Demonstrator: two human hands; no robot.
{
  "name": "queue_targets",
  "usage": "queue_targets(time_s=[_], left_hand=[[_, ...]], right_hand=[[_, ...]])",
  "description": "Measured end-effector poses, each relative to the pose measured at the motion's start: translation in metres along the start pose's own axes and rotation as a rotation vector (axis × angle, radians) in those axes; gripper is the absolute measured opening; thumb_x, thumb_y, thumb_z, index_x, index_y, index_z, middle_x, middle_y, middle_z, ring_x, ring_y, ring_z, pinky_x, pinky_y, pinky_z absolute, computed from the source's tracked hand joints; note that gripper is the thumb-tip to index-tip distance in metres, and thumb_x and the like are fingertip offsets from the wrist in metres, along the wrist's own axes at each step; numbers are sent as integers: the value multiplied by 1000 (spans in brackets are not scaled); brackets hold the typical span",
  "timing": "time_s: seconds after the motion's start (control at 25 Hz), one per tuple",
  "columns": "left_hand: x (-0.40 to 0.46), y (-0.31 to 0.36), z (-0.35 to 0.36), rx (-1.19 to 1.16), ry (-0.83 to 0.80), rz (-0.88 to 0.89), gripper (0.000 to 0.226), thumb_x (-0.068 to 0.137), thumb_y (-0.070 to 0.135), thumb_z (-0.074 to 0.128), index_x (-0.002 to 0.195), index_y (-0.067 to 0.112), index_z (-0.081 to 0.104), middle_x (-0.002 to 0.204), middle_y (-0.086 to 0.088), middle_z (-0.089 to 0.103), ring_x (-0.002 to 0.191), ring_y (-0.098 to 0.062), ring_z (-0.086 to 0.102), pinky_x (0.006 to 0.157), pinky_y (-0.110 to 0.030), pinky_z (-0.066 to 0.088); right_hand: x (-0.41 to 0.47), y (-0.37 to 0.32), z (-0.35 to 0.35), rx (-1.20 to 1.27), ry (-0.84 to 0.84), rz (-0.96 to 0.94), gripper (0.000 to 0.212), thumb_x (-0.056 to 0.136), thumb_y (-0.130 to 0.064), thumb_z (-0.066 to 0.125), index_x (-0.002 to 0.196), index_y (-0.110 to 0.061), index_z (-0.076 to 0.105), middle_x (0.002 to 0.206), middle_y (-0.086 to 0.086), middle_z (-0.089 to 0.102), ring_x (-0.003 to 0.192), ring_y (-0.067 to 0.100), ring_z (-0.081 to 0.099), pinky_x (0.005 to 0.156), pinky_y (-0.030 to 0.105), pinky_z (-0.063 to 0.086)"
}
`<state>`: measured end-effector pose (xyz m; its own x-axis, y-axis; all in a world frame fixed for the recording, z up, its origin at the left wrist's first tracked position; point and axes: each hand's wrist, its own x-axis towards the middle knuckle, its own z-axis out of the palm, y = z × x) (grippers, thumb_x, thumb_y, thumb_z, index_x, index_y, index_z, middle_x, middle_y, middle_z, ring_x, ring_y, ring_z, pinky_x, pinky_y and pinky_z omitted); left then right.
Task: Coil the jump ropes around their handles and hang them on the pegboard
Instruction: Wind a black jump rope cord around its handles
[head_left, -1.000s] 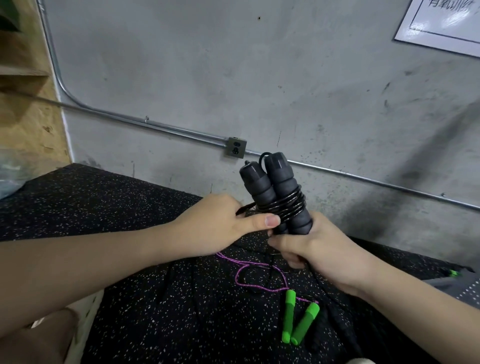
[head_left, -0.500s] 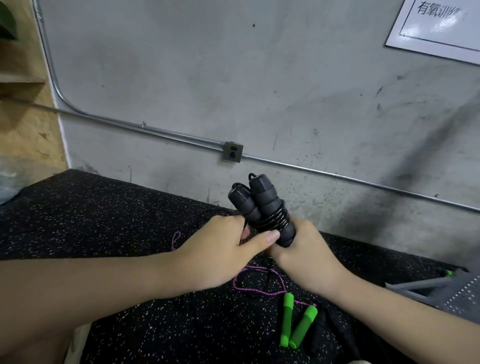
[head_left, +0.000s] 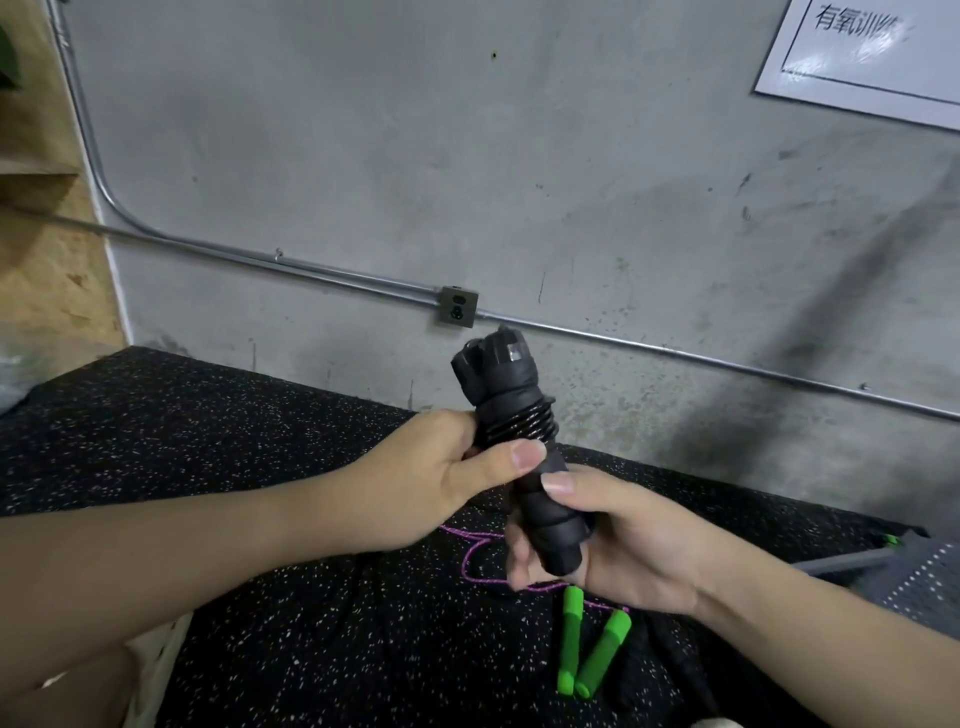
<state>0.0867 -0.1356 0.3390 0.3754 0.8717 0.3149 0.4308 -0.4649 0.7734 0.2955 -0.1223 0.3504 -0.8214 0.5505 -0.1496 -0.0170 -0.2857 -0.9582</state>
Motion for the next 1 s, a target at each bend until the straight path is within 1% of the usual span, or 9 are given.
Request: queue_targets(time_s=[0.08,0.2,0.36,0.44,0.6,0.72,0.8,0.88,1.0], left_hand=[[2,0,-3,-60,-33,40,56,83,85,49,91,32,67,89,1,75,87,-17,71,85,-41,55],[4,1,-5,-43,-70,59,61,76,91,48,98,37,66,94,12,75,94,-9,71,88,-35,53],[7,-6,-9,43,-32,-21,105,66,101,46,108,7,70,104,-22,74,99,-39,71,92,-59,53],[6,-7,-8,50,-13,-30,110,67,100,48,108,0,68,106,-29,71,97,-42,70,91,-63,51],[4,2,-7,31,28,0,97,75,91,51,105,0,65,95,-26,67,85,-37,66,84,-62,51],[2,7,-4,75,44,23,68,84,78,53,106,16,68,91,-13,69,80,-25,65,80,-57,52],[1,7,-2,38,36,45,46,91,67,53,108,28,70,95,1,75,92,-18,70,86,-53,55],[-1,5,-2,7,19,53,37,97,59,52,109,30,70,101,2,76,99,-19,71,92,-50,54],[-5,5,-2,-65,-113,38,26,106,41,53,111,21,69,102,1,76,100,-11,71,94,-39,55]], right_hand=[[-1,-3,1,37,-32,5,35,73,-35,88,96,-13,74,88,16,72,77,30,72,77,38,58],[0,-7,8,-38,16,-31,22,72,-25,88,88,-16,76,85,14,72,72,26,73,64,32,60],[1,-8,7,-106,147,-117,8,75,-17,78,81,-19,73,75,11,62,55,19,62,51,28,54],[3,-7,5,-155,156,-168,9,76,-17,78,81,-18,71,73,12,58,54,19,58,51,28,51],[5,-6,-2,-238,182,-225,10,79,-15,78,84,-13,70,71,15,56,54,20,57,55,30,51],[7,-5,-7,-368,210,-280,11,88,-4,73,93,0,65,67,9,62,58,21,58,64,31,53],[10,-2,-5,-459,250,-322,9,90,1,71,92,-3,64,68,4,66,62,21,60,67,30,55],[11,1,-5,-473,261,-307,11,90,-1,72,90,-10,65,70,4,66,65,21,62,70,30,56],[2,-4,-8,-329,24,-111,8,91,-14,73,97,-14,69,84,12,69,74,26,67,77,35,57]])
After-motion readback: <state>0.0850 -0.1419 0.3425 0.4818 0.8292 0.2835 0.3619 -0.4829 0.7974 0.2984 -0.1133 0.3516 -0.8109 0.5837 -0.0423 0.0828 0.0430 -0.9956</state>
